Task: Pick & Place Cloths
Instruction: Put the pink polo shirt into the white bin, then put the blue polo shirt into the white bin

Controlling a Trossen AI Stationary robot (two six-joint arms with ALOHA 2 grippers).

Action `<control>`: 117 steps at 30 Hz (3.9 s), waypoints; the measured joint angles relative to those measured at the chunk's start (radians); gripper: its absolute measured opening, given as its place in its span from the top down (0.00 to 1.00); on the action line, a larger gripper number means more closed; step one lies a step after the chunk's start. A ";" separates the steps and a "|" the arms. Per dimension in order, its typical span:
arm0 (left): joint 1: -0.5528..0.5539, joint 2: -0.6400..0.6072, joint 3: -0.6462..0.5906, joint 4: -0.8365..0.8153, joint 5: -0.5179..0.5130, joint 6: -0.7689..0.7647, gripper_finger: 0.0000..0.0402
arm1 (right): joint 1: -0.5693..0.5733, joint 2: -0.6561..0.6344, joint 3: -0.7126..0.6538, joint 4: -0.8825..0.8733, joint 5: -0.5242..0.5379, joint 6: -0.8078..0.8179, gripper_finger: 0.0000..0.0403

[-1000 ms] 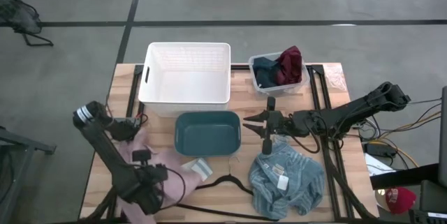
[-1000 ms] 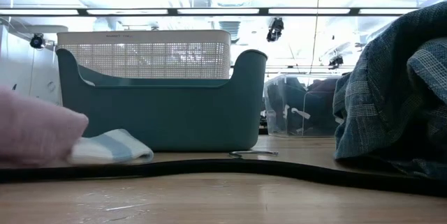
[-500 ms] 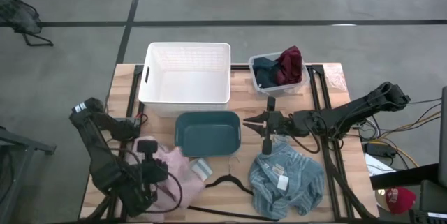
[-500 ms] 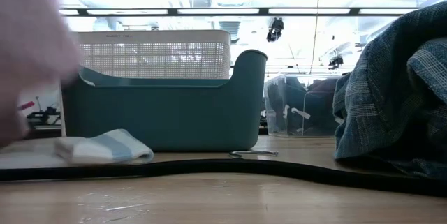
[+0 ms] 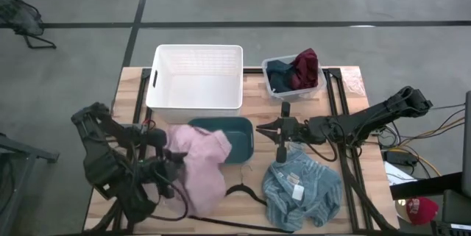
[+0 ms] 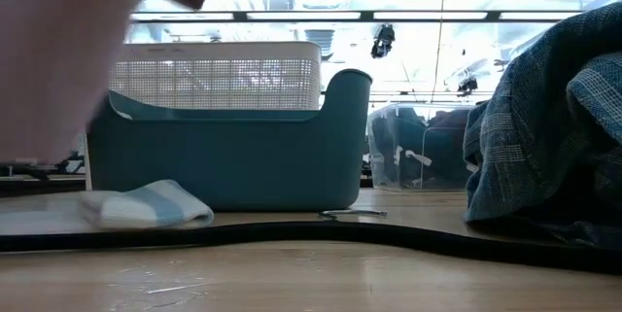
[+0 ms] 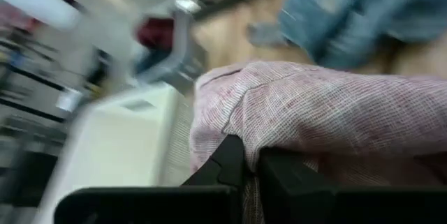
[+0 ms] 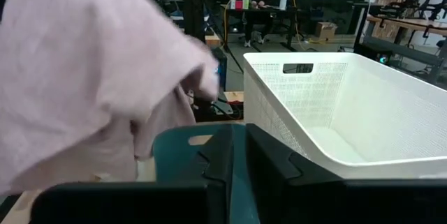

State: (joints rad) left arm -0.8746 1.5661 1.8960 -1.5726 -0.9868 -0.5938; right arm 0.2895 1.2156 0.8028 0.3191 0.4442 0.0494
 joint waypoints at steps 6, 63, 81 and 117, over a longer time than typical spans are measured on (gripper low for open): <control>0.083 -0.002 0.051 0.001 -0.206 0.042 0.96 | 0.000 0.000 -0.001 0.002 0.000 0.000 0.88; 1.103 -0.016 -0.265 0.572 0.275 0.681 0.92 | 0.000 0.000 -0.001 0.006 0.000 0.000 0.86; 1.158 -0.020 -0.280 0.414 0.246 0.529 0.78 | 0.000 0.000 -0.003 -0.001 0.000 0.001 0.78; 0.757 -0.640 -1.101 1.369 0.899 0.513 0.55 | 0.000 0.000 -0.010 -0.009 -0.001 -0.023 0.86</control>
State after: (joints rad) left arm -0.1174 0.9261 0.7950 -0.2032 -0.0881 -0.0804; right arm 0.2897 1.2156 0.7923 0.3104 0.4435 0.0267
